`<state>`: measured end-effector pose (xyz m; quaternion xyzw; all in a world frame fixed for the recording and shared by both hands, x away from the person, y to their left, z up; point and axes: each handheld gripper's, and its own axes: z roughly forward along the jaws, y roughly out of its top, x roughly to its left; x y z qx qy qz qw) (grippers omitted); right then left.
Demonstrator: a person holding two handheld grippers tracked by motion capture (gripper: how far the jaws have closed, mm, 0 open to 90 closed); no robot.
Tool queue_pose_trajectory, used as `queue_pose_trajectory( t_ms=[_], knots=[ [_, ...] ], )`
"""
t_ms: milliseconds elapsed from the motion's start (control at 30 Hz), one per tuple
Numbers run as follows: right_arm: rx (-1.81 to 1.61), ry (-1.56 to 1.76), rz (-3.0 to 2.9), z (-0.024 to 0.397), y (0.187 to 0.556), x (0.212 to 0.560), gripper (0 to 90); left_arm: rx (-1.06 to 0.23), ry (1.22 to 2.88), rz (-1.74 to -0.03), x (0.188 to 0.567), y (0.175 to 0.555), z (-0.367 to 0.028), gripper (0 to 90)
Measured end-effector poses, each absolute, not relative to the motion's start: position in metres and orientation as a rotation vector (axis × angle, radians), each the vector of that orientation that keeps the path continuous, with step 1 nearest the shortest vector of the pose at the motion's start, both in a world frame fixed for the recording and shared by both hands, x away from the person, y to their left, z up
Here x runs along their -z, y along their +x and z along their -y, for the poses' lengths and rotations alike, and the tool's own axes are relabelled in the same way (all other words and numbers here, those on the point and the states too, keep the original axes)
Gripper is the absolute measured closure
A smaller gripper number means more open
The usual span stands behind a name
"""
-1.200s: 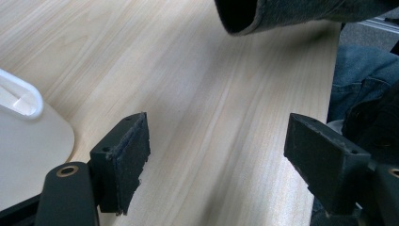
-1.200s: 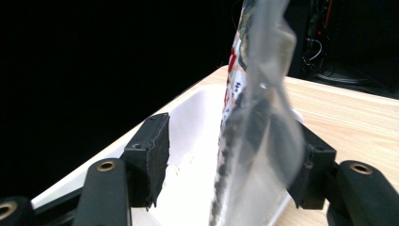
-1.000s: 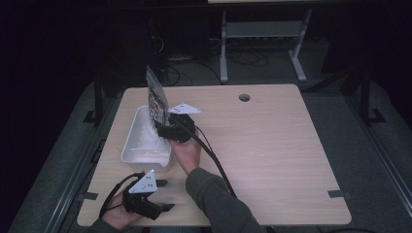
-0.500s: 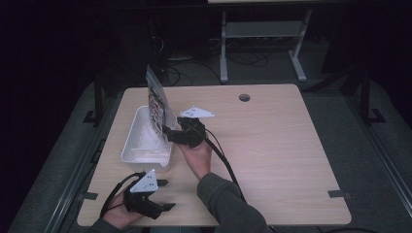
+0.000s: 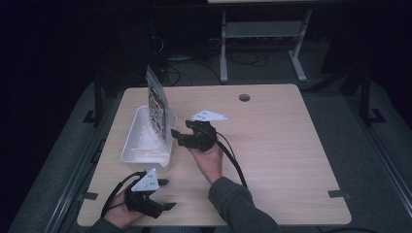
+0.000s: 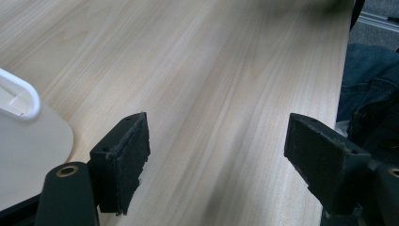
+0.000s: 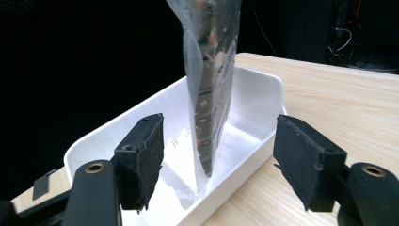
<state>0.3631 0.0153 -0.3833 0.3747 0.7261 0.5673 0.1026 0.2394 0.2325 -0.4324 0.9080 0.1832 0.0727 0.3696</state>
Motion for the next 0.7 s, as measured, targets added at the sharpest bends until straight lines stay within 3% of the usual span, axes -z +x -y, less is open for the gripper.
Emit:
queue_pose_trajectory(
  t_ms=[700],
  knots=[
    [-1.678, 1.115, -2.193, 0.036, 0.351, 0.382, 29.1, -0.177, 2.328, -0.48, 0.433, 0.241, -0.233, 23.1]
  ],
)
